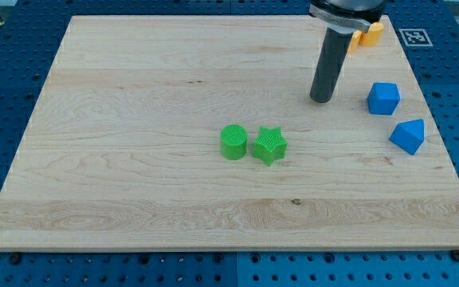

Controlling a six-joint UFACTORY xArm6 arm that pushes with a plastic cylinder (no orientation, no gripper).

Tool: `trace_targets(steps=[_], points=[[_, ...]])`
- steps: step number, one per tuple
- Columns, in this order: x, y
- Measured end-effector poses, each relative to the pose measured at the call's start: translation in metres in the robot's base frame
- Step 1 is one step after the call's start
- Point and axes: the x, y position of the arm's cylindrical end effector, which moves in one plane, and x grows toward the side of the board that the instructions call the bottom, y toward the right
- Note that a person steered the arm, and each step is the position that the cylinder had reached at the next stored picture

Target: Place your arm diagonally to the bottom left of the yellow hexagon

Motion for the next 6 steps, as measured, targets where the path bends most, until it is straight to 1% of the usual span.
trace_targets(steps=[6], points=[[-0.018, 0.0]])
